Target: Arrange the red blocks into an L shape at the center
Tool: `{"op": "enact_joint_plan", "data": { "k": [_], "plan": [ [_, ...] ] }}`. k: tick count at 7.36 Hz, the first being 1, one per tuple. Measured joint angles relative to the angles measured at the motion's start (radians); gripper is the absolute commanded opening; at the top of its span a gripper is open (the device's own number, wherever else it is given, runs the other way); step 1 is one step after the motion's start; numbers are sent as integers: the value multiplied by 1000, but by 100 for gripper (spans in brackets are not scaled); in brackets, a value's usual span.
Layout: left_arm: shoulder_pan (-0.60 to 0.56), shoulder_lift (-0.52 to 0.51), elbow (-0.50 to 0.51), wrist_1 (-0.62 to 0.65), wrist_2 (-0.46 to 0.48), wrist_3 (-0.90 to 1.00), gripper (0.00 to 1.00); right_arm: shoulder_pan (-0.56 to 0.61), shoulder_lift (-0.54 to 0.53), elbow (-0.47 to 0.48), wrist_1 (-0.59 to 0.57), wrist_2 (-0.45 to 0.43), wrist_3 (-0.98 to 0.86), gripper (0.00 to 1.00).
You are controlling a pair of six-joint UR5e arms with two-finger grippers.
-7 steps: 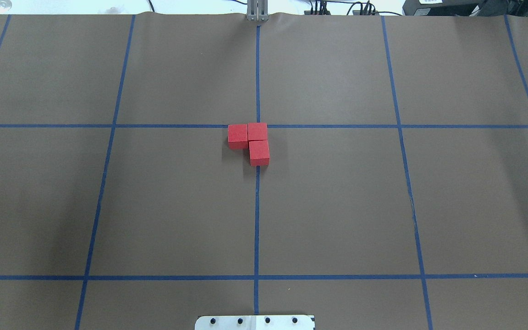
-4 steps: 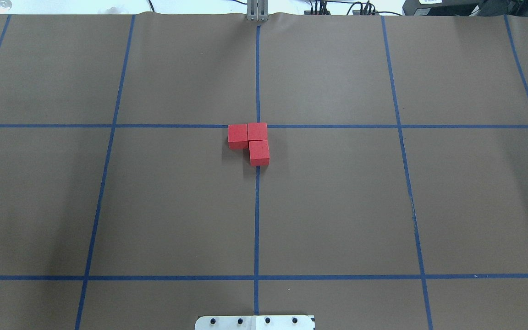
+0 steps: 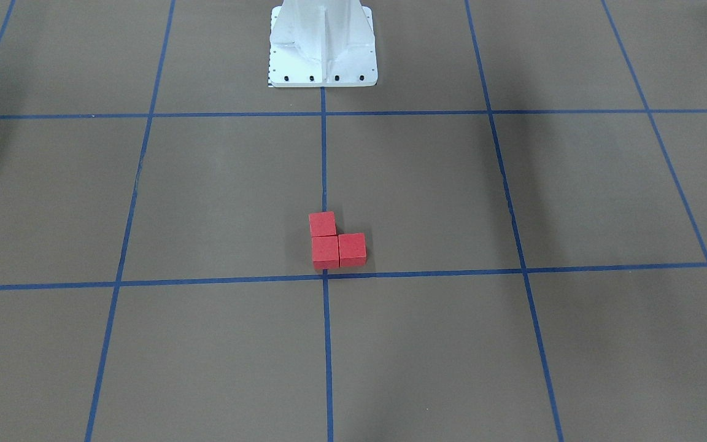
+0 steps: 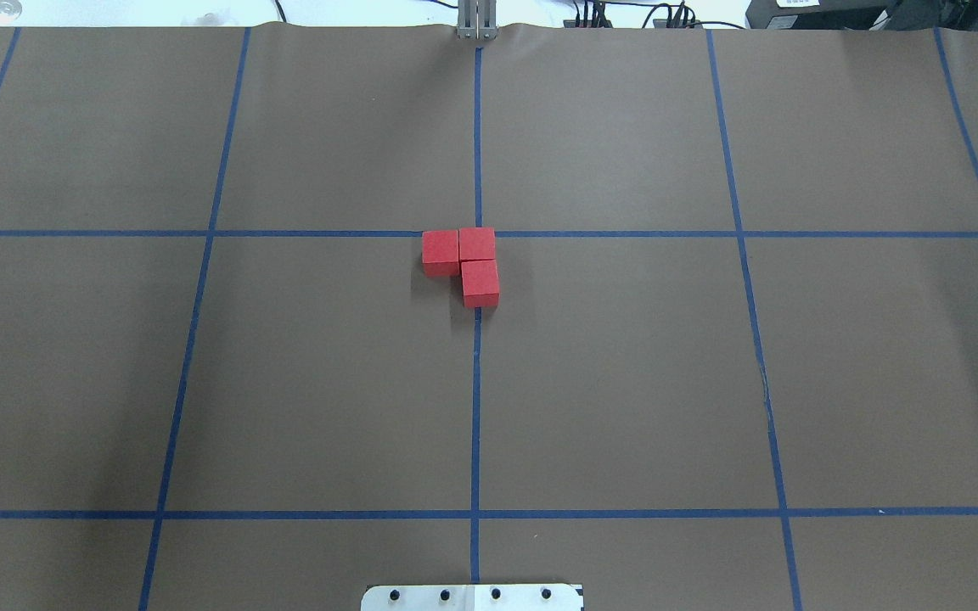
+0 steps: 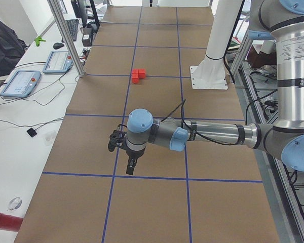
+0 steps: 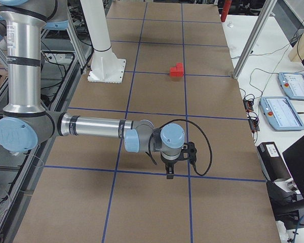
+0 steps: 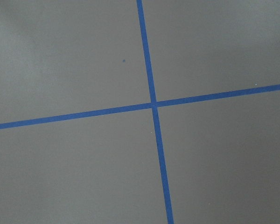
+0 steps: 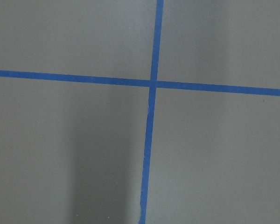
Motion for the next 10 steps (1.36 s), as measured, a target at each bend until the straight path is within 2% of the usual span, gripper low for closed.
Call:
{"op": "enact_joint_plan", "data": {
  "k": [2,6,10],
  "plan": [
    [0,1,3,21,-2,-2,100,11,7,12,-10,3,1,99],
    [0,1,-2,24,-2,-2,100,31,-28,142,-113,5,10,99],
    [0,1,4,23,-1,-2,100,30,-37,154,-119,7,54,99]
  ]
}}
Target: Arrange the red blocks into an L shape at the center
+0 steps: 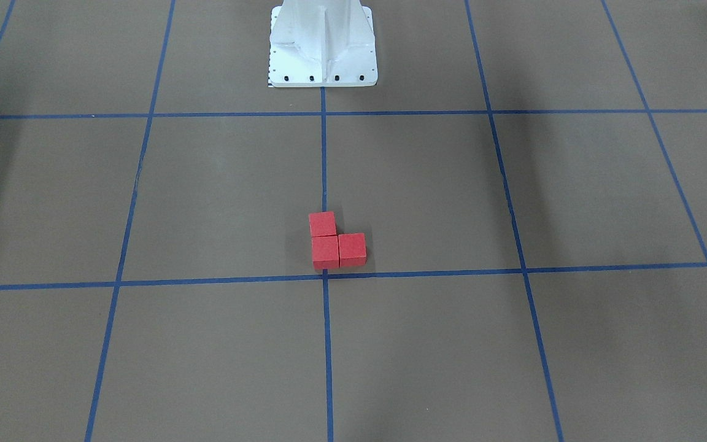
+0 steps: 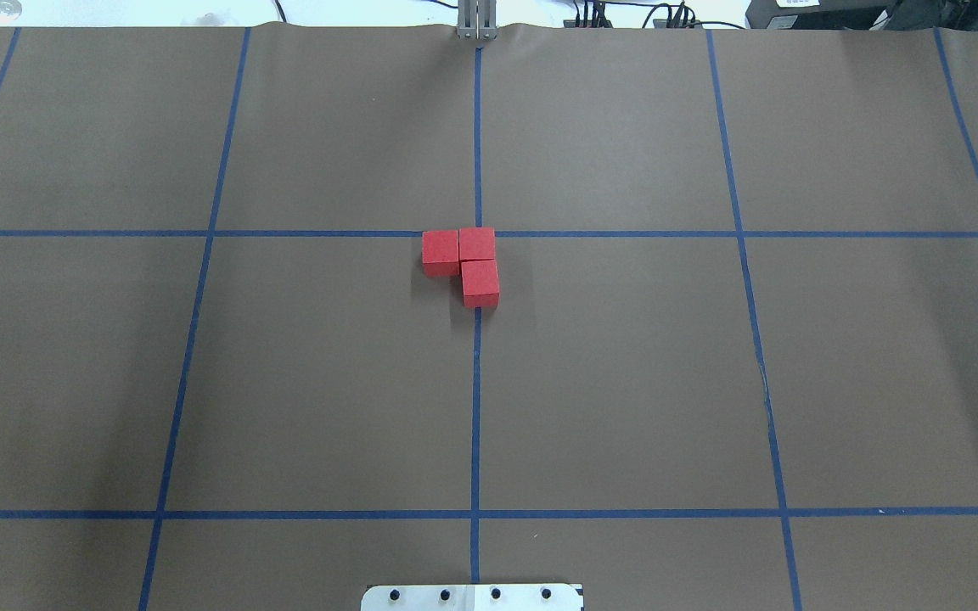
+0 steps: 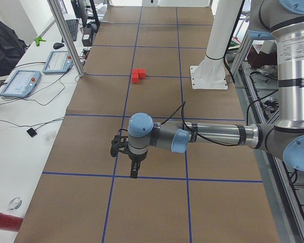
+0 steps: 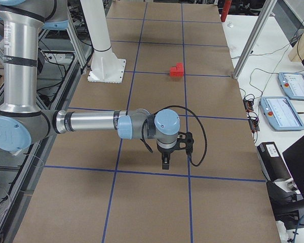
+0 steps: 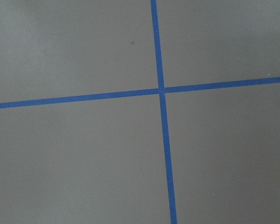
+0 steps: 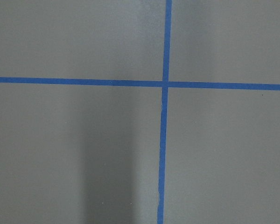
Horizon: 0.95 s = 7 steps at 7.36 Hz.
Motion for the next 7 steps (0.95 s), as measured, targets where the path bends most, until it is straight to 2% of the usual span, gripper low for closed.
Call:
{"op": "enact_joint_plan", "data": {
  "k": [7],
  "plan": [
    [1,0,-2,35,-4,1,100,0,-1,0,9,0,2,99]
  ]
}}
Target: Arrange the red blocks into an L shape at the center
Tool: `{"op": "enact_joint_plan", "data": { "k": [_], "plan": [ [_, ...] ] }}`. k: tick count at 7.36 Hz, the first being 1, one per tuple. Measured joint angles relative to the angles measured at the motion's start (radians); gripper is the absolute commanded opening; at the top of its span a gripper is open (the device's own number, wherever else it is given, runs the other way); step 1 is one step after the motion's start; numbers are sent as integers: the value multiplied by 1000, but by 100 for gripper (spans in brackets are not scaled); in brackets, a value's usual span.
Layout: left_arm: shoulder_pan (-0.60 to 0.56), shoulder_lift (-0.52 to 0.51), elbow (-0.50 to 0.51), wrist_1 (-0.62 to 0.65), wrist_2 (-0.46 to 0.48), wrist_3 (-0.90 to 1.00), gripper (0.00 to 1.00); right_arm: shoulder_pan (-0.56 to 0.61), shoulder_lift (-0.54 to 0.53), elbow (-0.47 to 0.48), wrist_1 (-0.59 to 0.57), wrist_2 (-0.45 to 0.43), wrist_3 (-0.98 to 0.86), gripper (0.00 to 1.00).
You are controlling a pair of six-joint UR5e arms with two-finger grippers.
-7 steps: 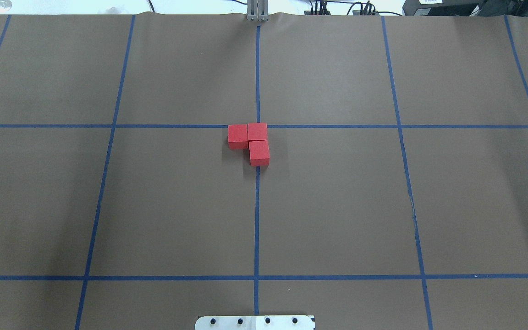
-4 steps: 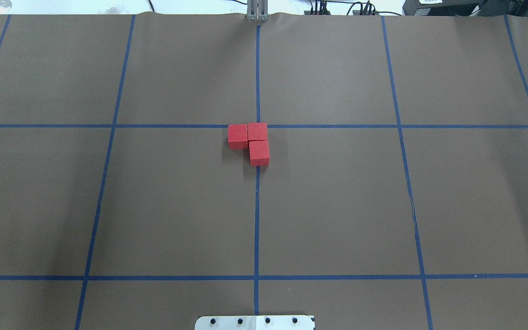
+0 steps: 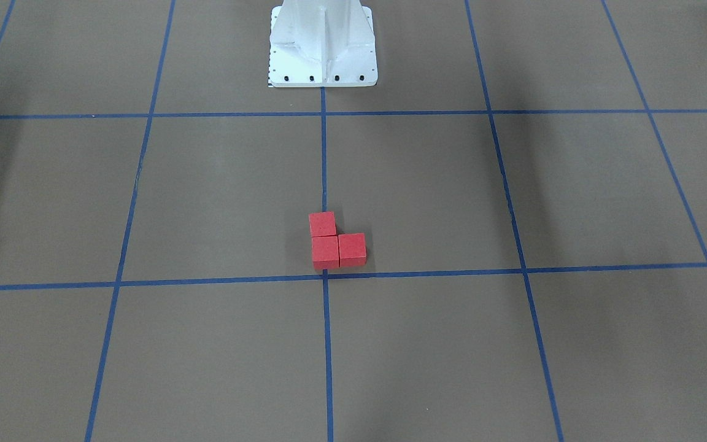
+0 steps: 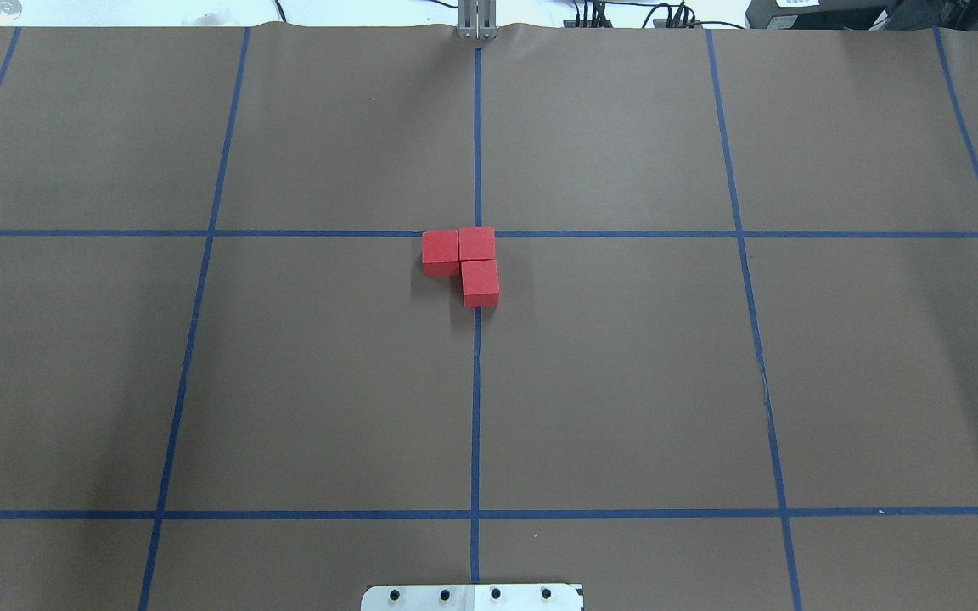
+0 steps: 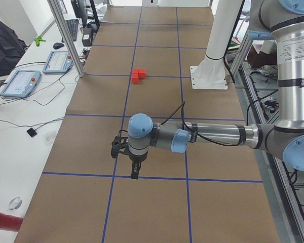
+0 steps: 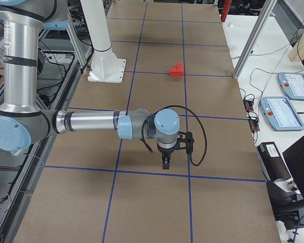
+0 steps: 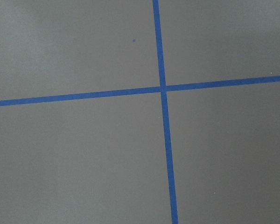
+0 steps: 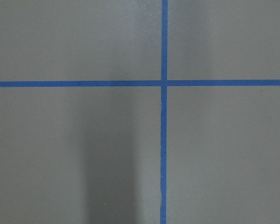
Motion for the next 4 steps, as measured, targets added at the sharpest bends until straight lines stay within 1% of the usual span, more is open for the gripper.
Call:
{"op": "enact_joint_plan", "data": {
  "k": [2,4],
  "plan": [
    [0,-1,-4,32,-19,1,100,0,0,-1,0,-1,0,99],
    [0,-1,-3,37,-26,2,100,0,0,-1,0,-1,0,99]
  ]
}}
